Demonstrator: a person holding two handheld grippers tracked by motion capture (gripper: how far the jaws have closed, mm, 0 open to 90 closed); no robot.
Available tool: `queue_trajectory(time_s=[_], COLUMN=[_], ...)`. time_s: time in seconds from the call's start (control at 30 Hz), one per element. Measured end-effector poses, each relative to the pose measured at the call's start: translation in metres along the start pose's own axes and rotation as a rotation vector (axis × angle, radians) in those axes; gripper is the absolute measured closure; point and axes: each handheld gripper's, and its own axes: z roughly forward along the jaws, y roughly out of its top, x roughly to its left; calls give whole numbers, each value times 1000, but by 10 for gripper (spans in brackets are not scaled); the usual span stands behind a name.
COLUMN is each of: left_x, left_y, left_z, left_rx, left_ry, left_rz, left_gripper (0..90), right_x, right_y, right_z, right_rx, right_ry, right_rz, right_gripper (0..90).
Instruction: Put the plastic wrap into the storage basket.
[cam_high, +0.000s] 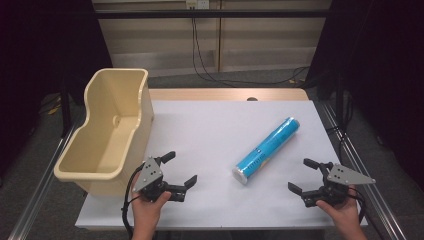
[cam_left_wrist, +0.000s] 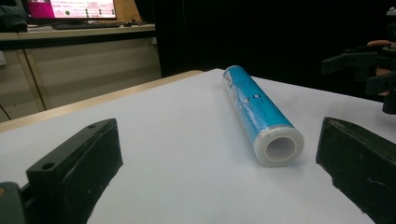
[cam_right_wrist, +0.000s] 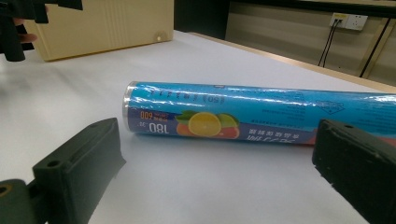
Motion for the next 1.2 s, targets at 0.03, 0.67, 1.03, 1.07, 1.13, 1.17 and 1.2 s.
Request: queue_trajectory(time_s=[0.03,0.67,1.03,1.07,1.13,1.17,1.2], left_x=[0,-15,-27,-29,-32,-33,-35], left_y=[1,8,12,12,13,12,12], left_z=[2,39,71,73,81,85,88], left_rx=[-4,-11,19,23,59,72,81], left_ry=[-6,-81,-125,-128,-132,-125,-116], left_rz=[-7,-9,5,2,-6,-14,-16], left_gripper=[0,0,0,0,0,0,0], right_x=[0,0,-1,-1,-1,-1,-1], right_y=[0,0,0,0,0,0,0], right_z=[0,0,0,0,0,0,0], right_rx=[-1,-4,1,1,3,4,4], right_ry=[0,0,-2,-2,-3,-4,-4], right_rz=[0,1,0,0,-1,-1,-1], right_gripper=[12,13,12,12,12,12,12])
